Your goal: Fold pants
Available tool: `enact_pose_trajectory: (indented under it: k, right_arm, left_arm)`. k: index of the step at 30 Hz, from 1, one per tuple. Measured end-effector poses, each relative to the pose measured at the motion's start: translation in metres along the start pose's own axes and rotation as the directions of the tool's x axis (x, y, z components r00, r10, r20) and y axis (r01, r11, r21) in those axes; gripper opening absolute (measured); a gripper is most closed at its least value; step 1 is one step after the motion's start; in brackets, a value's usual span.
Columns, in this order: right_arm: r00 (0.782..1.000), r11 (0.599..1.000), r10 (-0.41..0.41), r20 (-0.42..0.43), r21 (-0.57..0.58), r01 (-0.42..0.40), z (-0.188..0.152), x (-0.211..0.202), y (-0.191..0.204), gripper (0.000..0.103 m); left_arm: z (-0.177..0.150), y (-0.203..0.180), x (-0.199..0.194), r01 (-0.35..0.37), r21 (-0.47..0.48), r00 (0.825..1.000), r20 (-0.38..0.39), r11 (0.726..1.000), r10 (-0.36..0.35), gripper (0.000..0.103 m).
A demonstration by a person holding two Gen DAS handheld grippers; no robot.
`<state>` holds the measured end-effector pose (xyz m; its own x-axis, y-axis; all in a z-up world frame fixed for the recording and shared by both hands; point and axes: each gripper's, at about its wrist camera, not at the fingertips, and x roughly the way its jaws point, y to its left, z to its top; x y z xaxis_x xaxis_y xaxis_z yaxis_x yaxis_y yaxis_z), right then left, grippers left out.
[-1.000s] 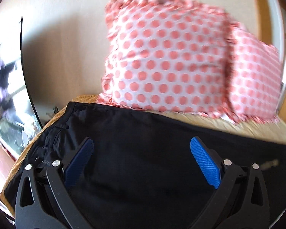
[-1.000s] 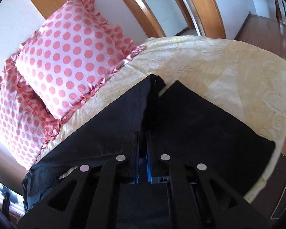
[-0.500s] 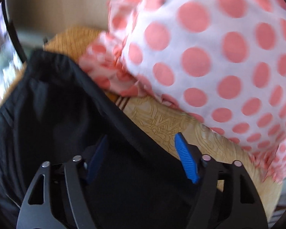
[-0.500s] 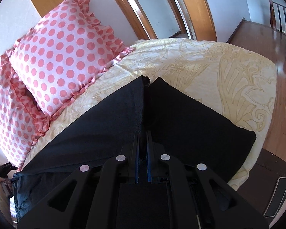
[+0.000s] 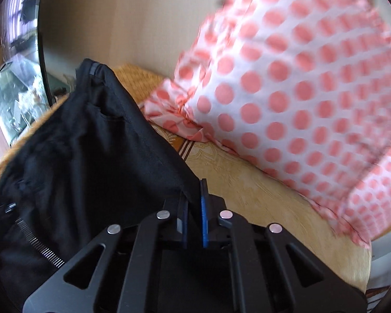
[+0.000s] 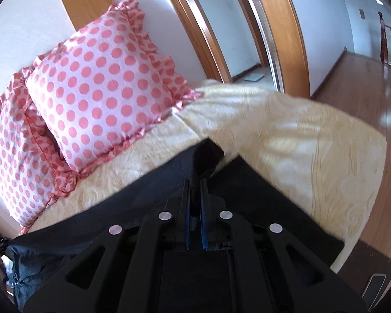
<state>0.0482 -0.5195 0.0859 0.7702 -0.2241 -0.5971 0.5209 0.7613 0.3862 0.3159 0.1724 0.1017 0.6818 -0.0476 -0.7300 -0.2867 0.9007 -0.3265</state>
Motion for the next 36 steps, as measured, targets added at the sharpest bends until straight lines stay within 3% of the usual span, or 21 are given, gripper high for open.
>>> enact_pose_trajectory:
  k: [6, 12, 20, 23, 29, 36]
  right_arm:
    - [1.000, 1.000, 0.003, 0.022, 0.013, -0.004, 0.019, -0.009, -0.012, 0.006]
    - [1.000, 0.998, 0.023, 0.016, 0.051, -0.024, 0.018, -0.021, -0.029, 0.006]
    - [0.998, 0.994, 0.043, 0.041, 0.102, -0.047, 0.005, -0.056, -0.053, 0.006]
    - [1.000, 0.995, -0.002, 0.019, 0.095, 0.000, -0.007, -0.059, -0.062, 0.006]
    - [0.996, 0.983, -0.044, -0.072, 0.176, 0.056, -0.042, -0.041, -0.094, 0.006]
    - [0.996, 0.984, -0.085, -0.024, 0.152, 0.087, -0.054, -0.062, -0.086, 0.006]
  left_arm:
    - [-0.061, 0.028, -0.109, 0.069, 0.037, 0.989, 0.131, 0.997, -0.074, 0.007]
    - [-0.119, 0.057, -0.154, 0.078, 0.031, 0.984, 0.160, 0.996, -0.082, 0.007]
    - [-0.186, 0.086, -0.181, 0.025, 0.013, 0.982, 0.186, 1.000, -0.027, 0.007]
    - [-0.209, 0.095, -0.185, -0.016, 0.021, 0.980, 0.197, 1.000, 0.011, 0.007]
    - [-0.236, 0.112, -0.163, -0.045, 0.014, 0.989, 0.139, 0.999, 0.042, 0.006]
    - [-0.241, 0.125, -0.155, -0.013, -0.014, 0.992, 0.125, 1.000, 0.015, 0.006]
